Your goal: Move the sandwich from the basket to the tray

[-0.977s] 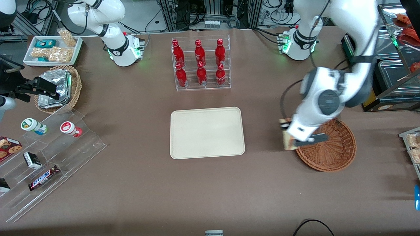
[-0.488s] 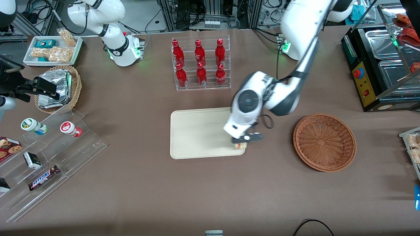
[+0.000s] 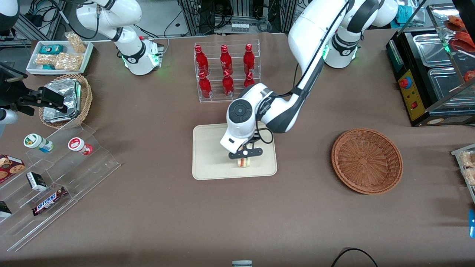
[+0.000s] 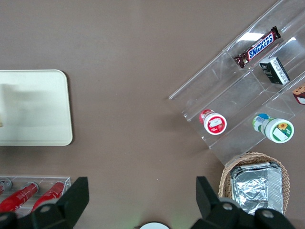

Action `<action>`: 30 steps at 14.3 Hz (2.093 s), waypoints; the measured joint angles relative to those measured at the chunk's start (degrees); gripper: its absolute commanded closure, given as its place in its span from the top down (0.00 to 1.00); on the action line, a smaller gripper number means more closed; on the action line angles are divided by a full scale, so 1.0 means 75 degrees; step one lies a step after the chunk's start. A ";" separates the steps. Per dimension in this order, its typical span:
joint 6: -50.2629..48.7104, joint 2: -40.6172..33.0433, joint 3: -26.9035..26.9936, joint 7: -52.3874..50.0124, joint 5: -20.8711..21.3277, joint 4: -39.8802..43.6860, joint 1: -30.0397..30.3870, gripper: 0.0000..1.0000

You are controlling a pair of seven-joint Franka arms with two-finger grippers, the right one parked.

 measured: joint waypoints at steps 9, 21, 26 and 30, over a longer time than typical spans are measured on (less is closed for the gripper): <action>0.0244 0.0472 -0.0293 -0.0086 -0.0463 0.0118 -0.0021 1.00; -0.1850 -0.1904 0.0058 0.0986 -0.0130 -0.0808 0.1265 1.00; -0.1893 -0.3215 0.0079 0.2793 -0.0127 -0.2152 0.2539 1.00; -0.2142 -0.4384 0.0086 0.4138 -0.0095 -0.3104 0.3422 1.00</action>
